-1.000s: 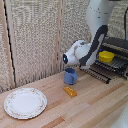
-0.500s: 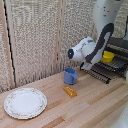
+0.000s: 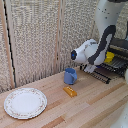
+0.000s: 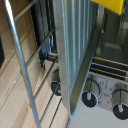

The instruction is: Please reach out your grabber to the yellow dish. Tenderly grip the yellow dish using your grabber. Set the yellow dish on the baking sheet. Posit your grabber on the rim of the baking sheet carrying the yellow dish. Mindfully slide the baking sheet with the yellow dish into the oven. Let go of your grabber's hold on the baking sheet's edge when it is entirely in the oven.

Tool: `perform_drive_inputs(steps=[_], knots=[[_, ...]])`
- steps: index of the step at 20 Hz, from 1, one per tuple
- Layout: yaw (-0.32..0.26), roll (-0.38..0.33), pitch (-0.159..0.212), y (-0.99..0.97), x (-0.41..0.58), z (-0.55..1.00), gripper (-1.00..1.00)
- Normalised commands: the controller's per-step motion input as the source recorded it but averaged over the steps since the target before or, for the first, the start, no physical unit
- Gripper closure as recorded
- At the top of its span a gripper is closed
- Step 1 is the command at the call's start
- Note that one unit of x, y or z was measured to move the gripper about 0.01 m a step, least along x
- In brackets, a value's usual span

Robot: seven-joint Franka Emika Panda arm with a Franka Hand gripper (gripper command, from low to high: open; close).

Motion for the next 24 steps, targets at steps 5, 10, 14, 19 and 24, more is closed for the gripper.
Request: perform_drive_inputs(steps=[5, 10, 14, 19, 24], knots=[[0.051, 0.001, 0.028, -0.17, 0.000, 0.05, 1.00], [0.182, 0.030, 0.084, -0.17, 0.026, 0.07, 1.00], [0.283, 0.004, 0.078, -0.15, 0.029, 0.04, 1.00], [0.294, 0.000, 0.039, -0.08, 0.047, 0.11, 1.00], [0.146, -0.010, 0.025, -0.06, 0.095, 0.13, 1.00]])
